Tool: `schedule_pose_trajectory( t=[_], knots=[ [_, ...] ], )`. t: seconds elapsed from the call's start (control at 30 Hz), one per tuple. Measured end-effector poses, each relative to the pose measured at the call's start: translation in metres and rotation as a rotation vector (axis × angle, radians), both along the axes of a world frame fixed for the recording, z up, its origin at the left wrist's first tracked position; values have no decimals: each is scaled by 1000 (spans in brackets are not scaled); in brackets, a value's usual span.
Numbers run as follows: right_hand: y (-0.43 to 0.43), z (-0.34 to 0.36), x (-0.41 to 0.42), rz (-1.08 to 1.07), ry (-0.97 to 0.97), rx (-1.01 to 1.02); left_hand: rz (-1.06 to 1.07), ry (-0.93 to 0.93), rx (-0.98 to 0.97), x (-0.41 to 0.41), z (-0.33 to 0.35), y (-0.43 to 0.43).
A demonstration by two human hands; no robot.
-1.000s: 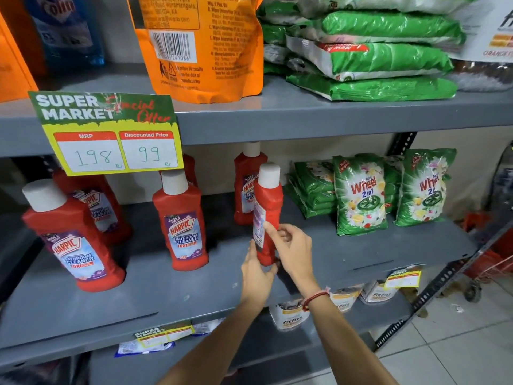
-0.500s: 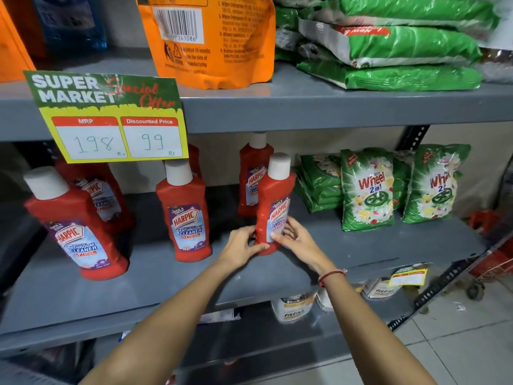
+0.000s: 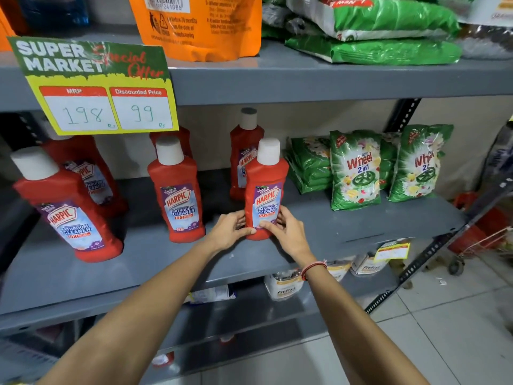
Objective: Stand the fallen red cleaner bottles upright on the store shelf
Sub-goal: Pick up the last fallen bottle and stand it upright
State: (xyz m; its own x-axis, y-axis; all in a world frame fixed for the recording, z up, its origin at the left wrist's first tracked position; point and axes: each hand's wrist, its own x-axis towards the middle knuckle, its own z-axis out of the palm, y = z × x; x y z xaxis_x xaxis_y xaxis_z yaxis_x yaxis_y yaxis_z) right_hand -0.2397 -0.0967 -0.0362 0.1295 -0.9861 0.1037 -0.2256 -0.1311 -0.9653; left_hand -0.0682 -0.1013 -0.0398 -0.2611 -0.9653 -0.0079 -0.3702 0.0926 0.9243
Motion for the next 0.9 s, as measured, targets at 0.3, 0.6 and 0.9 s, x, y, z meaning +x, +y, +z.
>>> schedule_pose_trajectory(
  t=[0.3,0.6,0.9],
  knots=[
    [40,-3,-13,-14,27,-25,-42,38,-29,-12,-8,37],
    [63,1,-17,-30,121,-18,-33,1,-67,-17,-5,59],
    [121,-32,19,-533,50,-43,449,33,-187,5,-28,93]
  ],
)
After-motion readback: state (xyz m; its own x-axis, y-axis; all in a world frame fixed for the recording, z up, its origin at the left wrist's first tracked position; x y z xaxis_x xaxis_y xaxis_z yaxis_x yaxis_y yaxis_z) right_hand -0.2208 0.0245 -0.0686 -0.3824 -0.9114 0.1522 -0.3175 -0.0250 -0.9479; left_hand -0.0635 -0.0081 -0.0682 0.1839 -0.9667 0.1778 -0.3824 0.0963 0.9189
